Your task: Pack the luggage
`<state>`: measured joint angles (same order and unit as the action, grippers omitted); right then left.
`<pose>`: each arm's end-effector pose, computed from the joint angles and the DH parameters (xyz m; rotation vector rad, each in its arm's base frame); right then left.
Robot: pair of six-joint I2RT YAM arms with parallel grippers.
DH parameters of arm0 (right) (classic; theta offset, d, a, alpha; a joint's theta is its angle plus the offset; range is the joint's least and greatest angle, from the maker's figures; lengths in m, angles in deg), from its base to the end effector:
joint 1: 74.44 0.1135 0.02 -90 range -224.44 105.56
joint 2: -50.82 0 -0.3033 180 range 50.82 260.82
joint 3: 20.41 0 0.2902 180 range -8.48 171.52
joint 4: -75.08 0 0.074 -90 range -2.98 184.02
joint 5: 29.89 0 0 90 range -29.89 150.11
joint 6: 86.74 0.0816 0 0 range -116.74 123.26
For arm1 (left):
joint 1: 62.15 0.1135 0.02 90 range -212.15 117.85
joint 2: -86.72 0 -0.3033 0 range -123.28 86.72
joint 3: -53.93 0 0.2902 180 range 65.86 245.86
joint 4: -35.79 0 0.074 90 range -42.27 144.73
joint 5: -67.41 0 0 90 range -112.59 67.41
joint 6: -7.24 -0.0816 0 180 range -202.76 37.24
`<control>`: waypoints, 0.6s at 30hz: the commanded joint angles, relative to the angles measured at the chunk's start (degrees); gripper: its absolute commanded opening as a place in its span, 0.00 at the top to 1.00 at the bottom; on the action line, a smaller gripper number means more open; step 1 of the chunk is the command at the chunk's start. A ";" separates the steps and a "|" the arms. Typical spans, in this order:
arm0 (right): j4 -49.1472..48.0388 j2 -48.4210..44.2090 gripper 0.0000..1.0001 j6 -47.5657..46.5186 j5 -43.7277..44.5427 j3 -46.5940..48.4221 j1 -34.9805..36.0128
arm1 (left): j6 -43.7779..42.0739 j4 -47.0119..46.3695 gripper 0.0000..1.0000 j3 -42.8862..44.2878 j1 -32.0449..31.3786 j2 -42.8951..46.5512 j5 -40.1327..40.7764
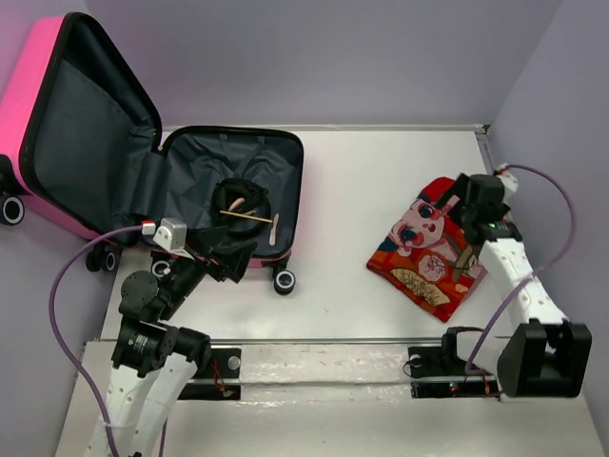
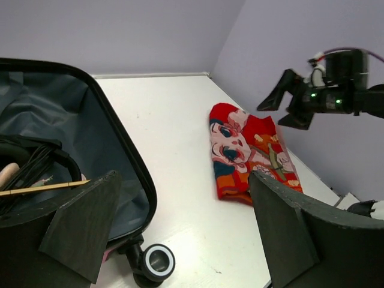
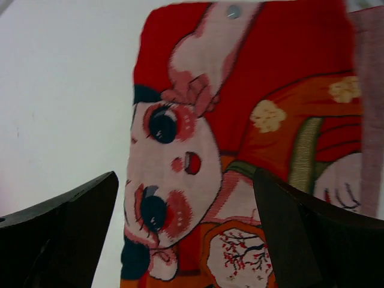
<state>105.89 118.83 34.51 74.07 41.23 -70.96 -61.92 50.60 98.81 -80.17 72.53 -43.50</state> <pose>0.3175 -0.0004 0.2700 0.6561 2.0981 0.0688 0.1051 -0.0648 0.3771 0.2896 1.3258 -0.8101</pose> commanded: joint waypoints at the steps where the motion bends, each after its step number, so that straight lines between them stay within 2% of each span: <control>1: -3.31 -4.03 0.00 0.83 2.74 -5.23 -14.18 | -0.71 -1.99 0.01 1.41 -1.31 -3.46 -3.33; 3: -4.45 -2.27 0.00 1.19 2.48 -6.03 -21.37 | -0.98 -1.82 0.01 1.59 -1.58 -3.73 -3.96; 7: -7.53 5.70 0.00 3.55 -1.82 -7.79 -29.48 | -1.59 -0.94 0.01 1.68 -2.10 -2.59 -2.39; 15: -11.84 16.18 0.00 4.97 -13.33 -8.85 -31.26 | -1.94 -0.50 0.01 1.94 -3.51 -3.38 -2.38; 17: -14.03 17.85 0.05 4.53 -16.92 -9.02 -31.26 | -1.94 -0.41 0.01 2.12 -3.60 -4.87 -2.56; 18: -14.21 19.69 0.10 4.70 -20.69 -8.85 -31.26 | -1.94 -0.41 0.01 2.38 -3.69 -5.57 -2.82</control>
<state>96.91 134.37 38.57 64.89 32.07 -102.04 -62.83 51.87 98.81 -83.36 69.07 -45.03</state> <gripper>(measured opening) 0.961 0.990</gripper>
